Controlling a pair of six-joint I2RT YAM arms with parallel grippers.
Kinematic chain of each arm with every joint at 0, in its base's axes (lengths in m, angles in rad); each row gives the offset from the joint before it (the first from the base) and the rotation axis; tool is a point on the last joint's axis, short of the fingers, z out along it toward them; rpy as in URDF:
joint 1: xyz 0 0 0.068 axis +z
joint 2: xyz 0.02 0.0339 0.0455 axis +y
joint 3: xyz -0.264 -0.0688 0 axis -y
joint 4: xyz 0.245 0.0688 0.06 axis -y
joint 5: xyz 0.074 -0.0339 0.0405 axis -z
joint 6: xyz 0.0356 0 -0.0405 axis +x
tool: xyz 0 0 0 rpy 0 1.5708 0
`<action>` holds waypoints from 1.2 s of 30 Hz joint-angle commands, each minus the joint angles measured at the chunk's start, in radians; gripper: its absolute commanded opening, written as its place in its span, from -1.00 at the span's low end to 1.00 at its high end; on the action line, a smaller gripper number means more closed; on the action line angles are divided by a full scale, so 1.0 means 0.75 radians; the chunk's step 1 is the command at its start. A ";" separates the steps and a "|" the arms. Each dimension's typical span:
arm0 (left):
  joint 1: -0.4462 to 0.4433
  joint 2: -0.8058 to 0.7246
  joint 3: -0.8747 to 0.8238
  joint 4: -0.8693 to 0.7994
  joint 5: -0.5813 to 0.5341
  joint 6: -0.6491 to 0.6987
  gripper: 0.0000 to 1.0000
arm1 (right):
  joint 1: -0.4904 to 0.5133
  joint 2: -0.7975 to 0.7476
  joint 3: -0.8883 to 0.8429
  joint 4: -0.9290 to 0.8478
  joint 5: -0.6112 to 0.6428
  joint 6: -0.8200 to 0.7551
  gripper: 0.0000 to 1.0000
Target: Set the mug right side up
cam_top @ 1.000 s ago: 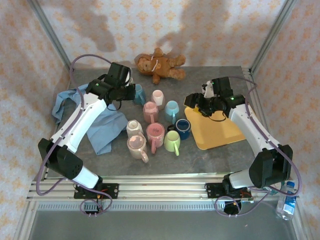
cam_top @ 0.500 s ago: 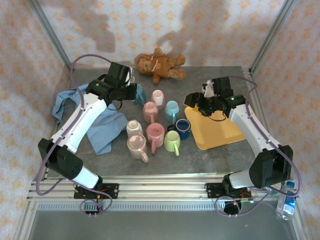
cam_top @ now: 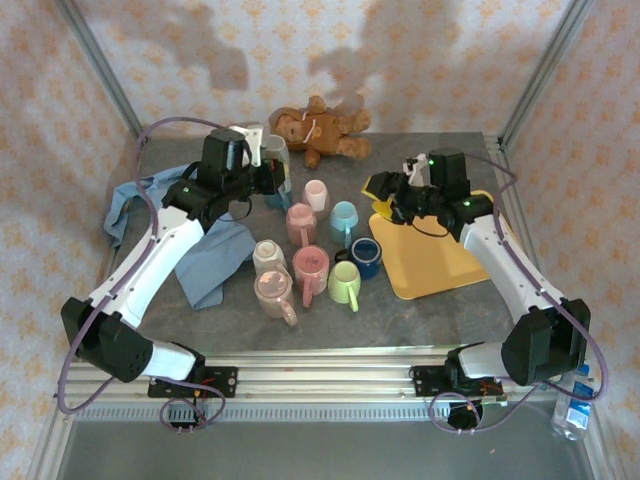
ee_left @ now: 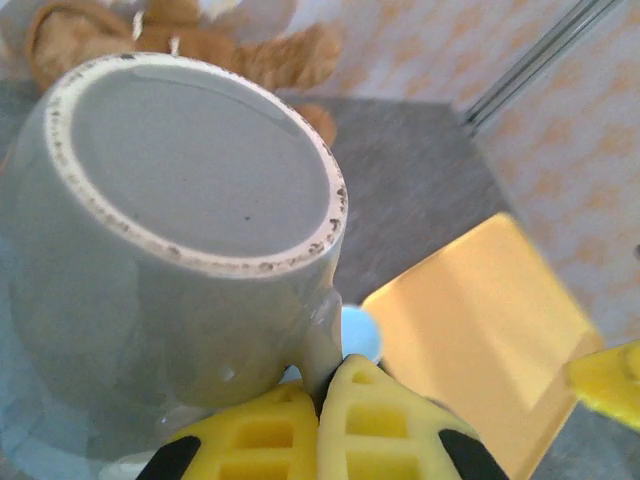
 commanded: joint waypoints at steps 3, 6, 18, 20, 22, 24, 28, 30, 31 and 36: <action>-0.003 -0.093 -0.046 0.550 0.075 -0.118 -1.00 | 0.028 -0.043 -0.068 0.535 -0.047 0.588 0.11; -0.003 -0.083 -0.047 0.644 0.083 -0.173 -1.00 | 0.033 -0.037 -0.062 0.582 -0.016 0.664 0.05; -0.005 -0.061 -0.123 1.072 0.130 -0.351 -1.00 | 0.101 -0.015 -0.024 0.815 0.030 0.896 0.01; -0.009 -0.059 -0.123 1.129 0.140 -0.362 -1.00 | 0.133 0.006 -0.008 0.872 0.048 0.973 0.02; -0.013 -0.058 -0.122 1.173 0.137 -0.361 -1.00 | 0.156 0.031 0.007 0.907 0.063 1.057 -0.01; -0.016 -0.056 -0.118 1.211 0.137 -0.361 -1.00 | 0.178 0.051 -0.004 1.001 0.095 1.150 -0.03; -0.025 -0.048 -0.140 1.364 0.124 -0.372 -1.00 | 0.236 0.077 -0.016 1.155 0.214 1.336 -0.03; -0.031 -0.039 -0.150 1.446 0.107 -0.375 -1.00 | 0.258 0.100 -0.004 1.206 0.256 1.420 -0.03; -0.033 -0.035 -0.153 1.483 0.098 -0.372 -1.00 | 0.271 0.115 0.005 1.256 0.278 1.453 -0.03; -0.042 -0.007 -0.137 1.591 0.086 -0.352 -1.00 | 0.317 0.197 0.058 1.472 0.378 1.635 -0.06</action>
